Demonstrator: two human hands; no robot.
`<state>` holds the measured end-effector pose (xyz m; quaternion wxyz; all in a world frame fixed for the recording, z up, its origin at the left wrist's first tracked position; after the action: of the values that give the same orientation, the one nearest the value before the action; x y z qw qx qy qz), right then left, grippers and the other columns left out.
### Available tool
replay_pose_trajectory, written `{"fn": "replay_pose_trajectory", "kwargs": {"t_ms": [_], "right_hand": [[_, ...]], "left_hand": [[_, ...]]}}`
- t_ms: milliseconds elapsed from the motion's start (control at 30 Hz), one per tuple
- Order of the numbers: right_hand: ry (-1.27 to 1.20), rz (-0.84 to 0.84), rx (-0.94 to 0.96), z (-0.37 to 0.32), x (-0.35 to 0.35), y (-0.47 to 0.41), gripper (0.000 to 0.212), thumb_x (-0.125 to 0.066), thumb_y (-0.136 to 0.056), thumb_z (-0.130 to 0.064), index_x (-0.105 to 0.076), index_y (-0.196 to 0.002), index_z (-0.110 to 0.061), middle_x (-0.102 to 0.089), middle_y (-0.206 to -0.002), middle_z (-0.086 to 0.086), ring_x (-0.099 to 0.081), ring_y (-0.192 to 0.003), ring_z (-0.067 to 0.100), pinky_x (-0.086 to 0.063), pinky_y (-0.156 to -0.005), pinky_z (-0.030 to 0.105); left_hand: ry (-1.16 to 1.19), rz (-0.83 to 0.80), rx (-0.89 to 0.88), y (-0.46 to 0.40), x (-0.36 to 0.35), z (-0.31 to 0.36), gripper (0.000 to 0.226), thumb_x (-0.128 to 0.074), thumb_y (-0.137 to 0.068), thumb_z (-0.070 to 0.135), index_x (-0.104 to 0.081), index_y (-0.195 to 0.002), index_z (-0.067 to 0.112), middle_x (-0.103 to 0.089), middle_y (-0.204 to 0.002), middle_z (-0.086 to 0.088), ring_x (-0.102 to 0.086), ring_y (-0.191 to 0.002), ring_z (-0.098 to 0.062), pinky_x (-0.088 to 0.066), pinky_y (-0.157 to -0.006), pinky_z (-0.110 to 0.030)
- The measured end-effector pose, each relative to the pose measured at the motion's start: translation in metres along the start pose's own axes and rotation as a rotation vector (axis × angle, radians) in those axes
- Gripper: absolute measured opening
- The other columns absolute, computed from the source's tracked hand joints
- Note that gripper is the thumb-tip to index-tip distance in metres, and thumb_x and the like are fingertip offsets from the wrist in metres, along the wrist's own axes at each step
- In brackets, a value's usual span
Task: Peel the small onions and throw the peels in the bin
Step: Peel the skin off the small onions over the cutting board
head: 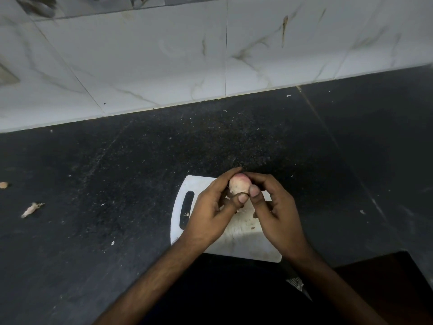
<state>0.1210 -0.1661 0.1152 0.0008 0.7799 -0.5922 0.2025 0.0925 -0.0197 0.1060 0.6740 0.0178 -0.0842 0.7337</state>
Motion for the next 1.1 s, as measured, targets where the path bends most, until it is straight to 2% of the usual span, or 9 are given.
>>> {"fn": "replay_pose_trajectory", "kwargs": {"t_ms": [67, 200, 300, 367, 600, 700, 833, 1000, 1100], "right_hand": [[0.063, 0.021, 0.014, 0.0, 0.002, 0.001, 0.032, -0.052, -0.104, -0.034, -0.065, -0.129, -0.021, -0.066, -0.119, -0.013, -0.068, -0.107, 0.017, -0.061, -0.072, 0.036], [0.221, 0.043, 0.126, -0.01, 0.008, 0.002, 0.026, -0.067, -0.099, -0.019, -0.067, -0.125, -0.023, -0.061, -0.119, -0.013, -0.066, -0.105, 0.008, -0.057, -0.072, 0.025], [0.292, 0.035, 0.21, -0.016, 0.011, 0.0, 0.019, -0.074, -0.094, -0.014, -0.075, -0.112, -0.018, -0.064, -0.111, -0.007, -0.065, -0.1, 0.005, -0.049, -0.072, 0.011], [0.294, 0.043, 0.227, -0.018, 0.012, -0.001, 0.016, -0.076, -0.091, -0.013, -0.078, -0.107, -0.015, -0.067, -0.107, -0.004, -0.066, -0.097, 0.005, -0.048, -0.073, 0.009], [0.203, 0.091, 0.117, -0.018, 0.012, 0.0, 0.009, -0.079, -0.089, -0.011, -0.077, -0.093, -0.018, -0.068, -0.098, -0.01, -0.067, -0.092, 0.009, -0.05, -0.064, 0.017], [0.337, 0.116, 0.144, -0.018, 0.012, 0.0, 0.01, -0.076, -0.092, -0.013, -0.073, -0.092, -0.023, -0.067, -0.097, -0.016, -0.063, -0.094, 0.009, -0.049, -0.065, 0.022], [0.522, 0.116, 0.192, -0.018, 0.008, 0.0, 0.008, -0.063, -0.094, -0.018, -0.069, -0.092, -0.023, -0.066, -0.098, -0.015, -0.056, -0.094, 0.006, -0.043, -0.064, 0.016], [0.329, 0.093, 0.044, -0.001, 0.002, -0.003, 0.017, -0.049, -0.099, -0.031, -0.063, -0.097, -0.022, -0.061, -0.094, -0.014, -0.06, -0.091, 0.015, -0.054, -0.072, 0.041], [0.24, 0.096, 0.014, 0.0, 0.0, -0.002, 0.018, -0.046, -0.101, -0.035, -0.06, -0.097, -0.024, -0.06, -0.091, -0.014, -0.061, -0.084, 0.011, -0.055, -0.069, 0.04]], "left_hand": [[0.036, 0.019, 0.001, 0.0, 0.002, 0.001, 0.046, -0.067, -0.091, 0.035, -0.058, -0.135, 0.023, -0.069, -0.116, 0.001, -0.068, -0.1, -0.02, -0.057, -0.079, -0.034], [-0.023, 0.039, -0.015, 0.0, 0.006, -0.002, 0.04, -0.071, -0.087, 0.038, -0.064, -0.125, 0.028, -0.07, -0.114, -0.003, -0.067, -0.103, -0.03, -0.054, -0.085, -0.057], [-0.065, 0.043, -0.01, 0.0, 0.007, 0.0, 0.038, -0.072, -0.085, 0.04, -0.064, -0.121, 0.031, -0.07, -0.11, -0.001, -0.067, -0.098, -0.028, -0.054, -0.081, -0.055], [-0.077, 0.047, -0.01, 0.001, 0.007, 0.001, 0.037, -0.072, -0.084, 0.041, -0.065, -0.119, 0.031, -0.07, -0.11, 0.002, -0.067, -0.1, -0.026, -0.056, -0.082, -0.047], [-0.152, 0.023, -0.023, 0.002, 0.005, 0.003, 0.037, -0.066, -0.087, 0.044, -0.065, -0.117, 0.022, -0.069, -0.107, 0.003, -0.065, -0.096, -0.022, -0.054, -0.076, -0.037], [-0.17, 0.02, -0.039, 0.003, 0.004, 0.005, 0.037, -0.067, -0.087, 0.045, -0.064, -0.116, 0.024, -0.068, -0.103, 0.004, -0.064, -0.089, -0.02, -0.053, -0.071, -0.032], [-0.188, 0.022, -0.049, 0.003, 0.004, 0.005, 0.034, -0.066, -0.088, 0.046, -0.064, -0.114, 0.025, -0.067, -0.1, 0.003, -0.063, -0.086, -0.022, -0.052, -0.069, -0.033], [-0.182, -0.004, -0.05, 0.003, 0.002, 0.003, 0.03, -0.061, -0.094, 0.041, -0.062, -0.119, 0.025, -0.065, -0.104, 0.004, -0.064, -0.092, -0.024, -0.056, -0.074, -0.044], [-0.169, -0.019, -0.053, 0.004, 0.001, 0.001, 0.029, -0.06, -0.096, 0.04, -0.061, -0.123, 0.029, -0.065, -0.107, 0.004, -0.065, -0.093, -0.025, -0.057, -0.074, -0.045]]}}
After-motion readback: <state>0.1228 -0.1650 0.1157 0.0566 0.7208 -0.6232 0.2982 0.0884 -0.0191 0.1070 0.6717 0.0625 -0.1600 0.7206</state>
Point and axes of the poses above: each hand's wrist, its own y-axis away from the middle knuckle, its own x-axis out of the back of the hand, z = x × y, the point moved 5 cm from there along -y, towards the middle knuckle
